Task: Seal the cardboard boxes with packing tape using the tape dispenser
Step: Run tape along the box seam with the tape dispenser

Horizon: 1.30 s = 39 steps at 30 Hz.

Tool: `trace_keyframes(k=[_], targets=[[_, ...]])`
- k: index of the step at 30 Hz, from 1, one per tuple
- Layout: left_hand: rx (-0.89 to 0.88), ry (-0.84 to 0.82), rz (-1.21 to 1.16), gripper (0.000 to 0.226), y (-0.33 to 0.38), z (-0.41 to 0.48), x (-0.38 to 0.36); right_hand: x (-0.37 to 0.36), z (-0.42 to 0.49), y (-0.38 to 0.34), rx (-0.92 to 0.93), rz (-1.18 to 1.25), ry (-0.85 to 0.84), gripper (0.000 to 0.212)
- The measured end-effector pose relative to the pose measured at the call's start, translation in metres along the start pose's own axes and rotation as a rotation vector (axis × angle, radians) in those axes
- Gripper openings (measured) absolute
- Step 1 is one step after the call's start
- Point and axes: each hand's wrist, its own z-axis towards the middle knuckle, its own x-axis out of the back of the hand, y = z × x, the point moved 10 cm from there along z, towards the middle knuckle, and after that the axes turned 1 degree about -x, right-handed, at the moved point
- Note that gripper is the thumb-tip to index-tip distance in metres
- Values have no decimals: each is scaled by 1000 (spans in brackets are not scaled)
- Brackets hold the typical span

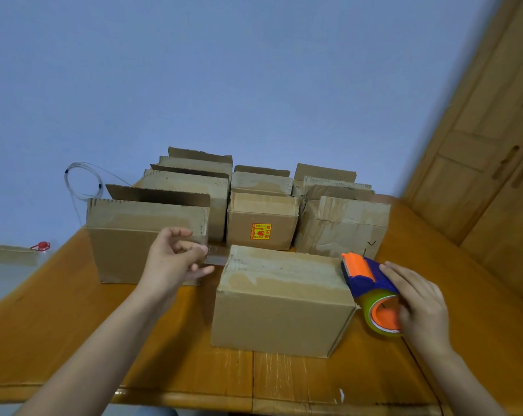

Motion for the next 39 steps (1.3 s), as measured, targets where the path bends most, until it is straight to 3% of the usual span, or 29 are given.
trace_keyframes(k=[3, 8, 19, 28, 33, 39], targets=[[1, -12, -36, 44, 0, 0, 0, 5, 0, -4, 17, -7, 25, 68], [-7, -37, -103, 44, 6, 1, -2, 1, 1, -2, -4, 13, -10, 88], [-104, -40, -72, 48, 27, 2, -6, -1, 1, -2, -8, 25, -28, 88], [137, 31, -248, 48, -36, 1, 5, -4, -3, 2, -48, 31, -7, 85], [241, 50, -312, 49, -61, -3, 1, 0, -5, -1, -29, 14, 40, 53], [319, 55, -300, 44, -78, -7, -7, 1, -7, -1, -59, 16, 54, 50]])
